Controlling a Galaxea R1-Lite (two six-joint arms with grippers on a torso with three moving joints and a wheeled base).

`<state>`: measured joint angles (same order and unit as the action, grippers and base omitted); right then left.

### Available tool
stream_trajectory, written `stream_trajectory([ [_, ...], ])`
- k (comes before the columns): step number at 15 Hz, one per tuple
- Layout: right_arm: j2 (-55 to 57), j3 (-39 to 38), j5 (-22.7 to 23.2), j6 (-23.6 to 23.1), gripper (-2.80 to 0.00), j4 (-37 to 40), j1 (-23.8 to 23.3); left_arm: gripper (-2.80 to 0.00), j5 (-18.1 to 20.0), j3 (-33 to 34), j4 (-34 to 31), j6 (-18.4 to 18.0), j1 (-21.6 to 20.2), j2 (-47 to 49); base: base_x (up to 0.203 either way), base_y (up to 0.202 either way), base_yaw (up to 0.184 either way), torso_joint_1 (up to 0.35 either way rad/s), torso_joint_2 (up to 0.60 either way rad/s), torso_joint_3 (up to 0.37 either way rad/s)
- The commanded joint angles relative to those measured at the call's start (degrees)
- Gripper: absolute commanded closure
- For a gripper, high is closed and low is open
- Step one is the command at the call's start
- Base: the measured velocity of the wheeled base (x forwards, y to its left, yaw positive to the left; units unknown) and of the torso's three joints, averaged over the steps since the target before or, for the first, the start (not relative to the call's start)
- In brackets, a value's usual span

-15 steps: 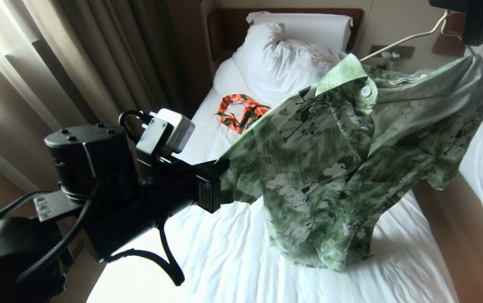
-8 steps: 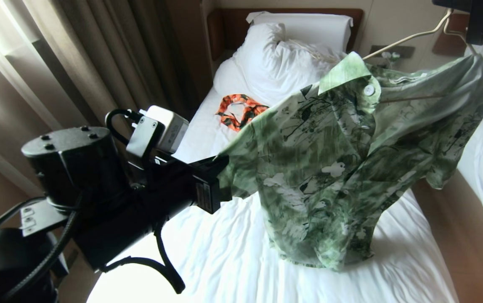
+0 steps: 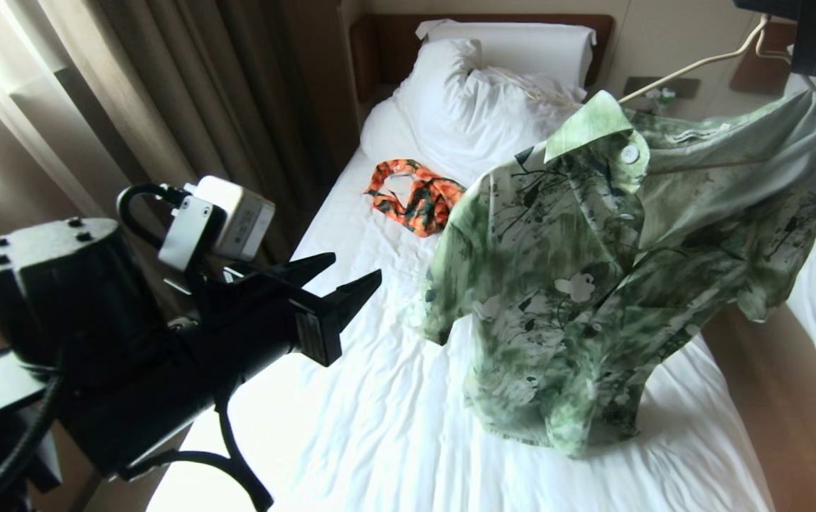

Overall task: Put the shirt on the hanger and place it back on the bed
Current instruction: Take the clothes hanger out of the clothes

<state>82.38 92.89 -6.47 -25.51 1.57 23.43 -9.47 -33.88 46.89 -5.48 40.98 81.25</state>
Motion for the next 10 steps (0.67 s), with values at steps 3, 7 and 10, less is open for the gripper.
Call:
stream_trajectory([
  [3,0.32,0.18,-0.03,-0.06,0.0,-0.61,0.04,0.0,-0.09,7.62,0.23,0.05,-7.37,-9.97,0.0,0.0,0.0,0.0,0.0,0.0],
  [7,2.15,1.7,-1.14,0.09,0.0,-6.88,-0.35,0.0,-0.3,14.02,0.03,1.42,-13.16,-18.7,0.0,0.0,0.0,0.0,0.0,0.0],
  [10,5.64,6.97,-3.18,0.23,0.0,-12.33,-0.49,0.0,-1.48,17.98,-0.69,2.38,-15.9,-25.71,0.0,0.0,0.0,0.0,0.0,0.0],
])
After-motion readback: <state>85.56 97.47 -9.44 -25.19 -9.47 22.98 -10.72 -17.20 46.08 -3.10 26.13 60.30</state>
